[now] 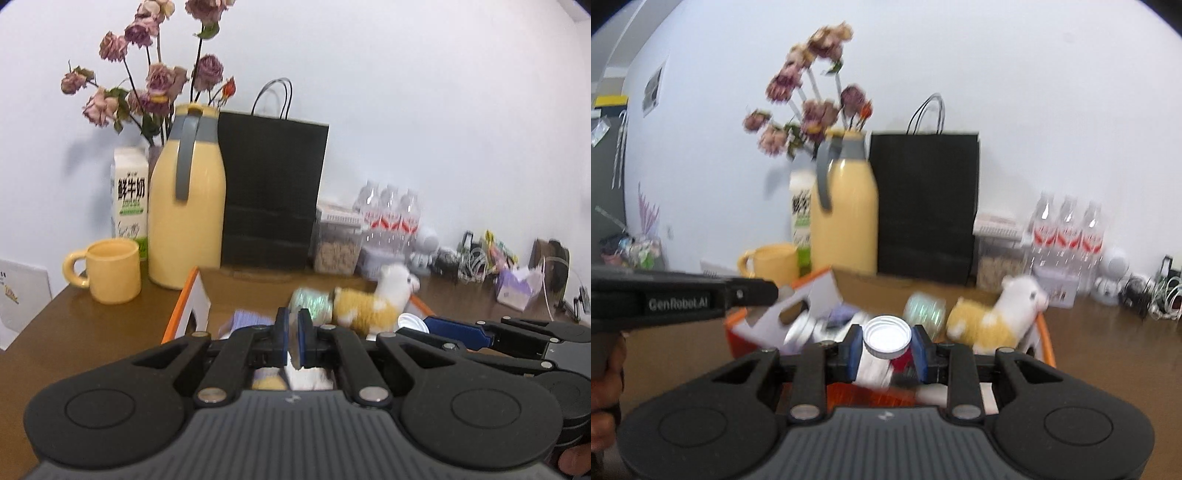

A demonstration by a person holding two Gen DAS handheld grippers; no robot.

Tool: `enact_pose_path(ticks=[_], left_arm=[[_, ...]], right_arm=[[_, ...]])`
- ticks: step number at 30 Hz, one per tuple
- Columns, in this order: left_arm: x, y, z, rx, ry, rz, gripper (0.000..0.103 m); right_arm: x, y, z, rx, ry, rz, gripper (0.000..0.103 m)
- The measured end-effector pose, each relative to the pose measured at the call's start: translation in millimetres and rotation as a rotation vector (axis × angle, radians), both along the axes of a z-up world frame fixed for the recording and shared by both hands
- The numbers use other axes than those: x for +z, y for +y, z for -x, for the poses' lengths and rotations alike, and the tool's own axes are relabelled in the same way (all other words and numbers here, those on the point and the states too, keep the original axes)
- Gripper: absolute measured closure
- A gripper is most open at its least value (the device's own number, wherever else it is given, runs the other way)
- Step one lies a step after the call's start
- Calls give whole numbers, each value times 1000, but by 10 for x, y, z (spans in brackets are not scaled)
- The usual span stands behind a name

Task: Organize objects
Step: 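Carry the plastic piece and white cap into the box and open both tools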

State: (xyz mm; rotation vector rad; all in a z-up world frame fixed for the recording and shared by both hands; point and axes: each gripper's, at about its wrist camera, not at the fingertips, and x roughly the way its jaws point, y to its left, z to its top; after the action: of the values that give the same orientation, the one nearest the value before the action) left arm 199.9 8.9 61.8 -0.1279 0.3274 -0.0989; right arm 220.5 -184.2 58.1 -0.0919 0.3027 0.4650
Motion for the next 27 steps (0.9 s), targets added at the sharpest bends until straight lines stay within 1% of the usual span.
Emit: enact_pose_path(ticks=[4, 7, 9, 11, 13, 14, 17, 22, 27], left_arm=[[71, -53, -207, 13, -20, 18, 97], [48, -84, -375, 26, -18, 25, 97], [-6, -100, -498, 40, -16, 29, 97], [-90, -94, -628, 61, -3, 40, 97], [-181, -69, -705, 71, 3, 53, 97], [-222, -60, -734, 77, 6, 45, 97], [-271, 14, -771, 77, 19, 52, 97], [-308, 29, -758, 74, 25, 40, 97], [-296, 5, -721, 69, 11, 35, 97]], right_arm=[[82, 27, -207, -30, -31, -28, 76], [50, 59, -386, -56, -35, -40, 76], [-13, 54, -498, -85, -33, -50, 76], [-120, 38, -604, -96, -12, -66, 76], [-264, 41, -678, -101, 0, -54, 76], [-315, 40, -710, -97, 9, -46, 76], [-384, 41, -766, -90, 40, -41, 76], [-404, 42, -754, -92, 45, -30, 76], [-396, 45, -710, -104, 47, -12, 76]])
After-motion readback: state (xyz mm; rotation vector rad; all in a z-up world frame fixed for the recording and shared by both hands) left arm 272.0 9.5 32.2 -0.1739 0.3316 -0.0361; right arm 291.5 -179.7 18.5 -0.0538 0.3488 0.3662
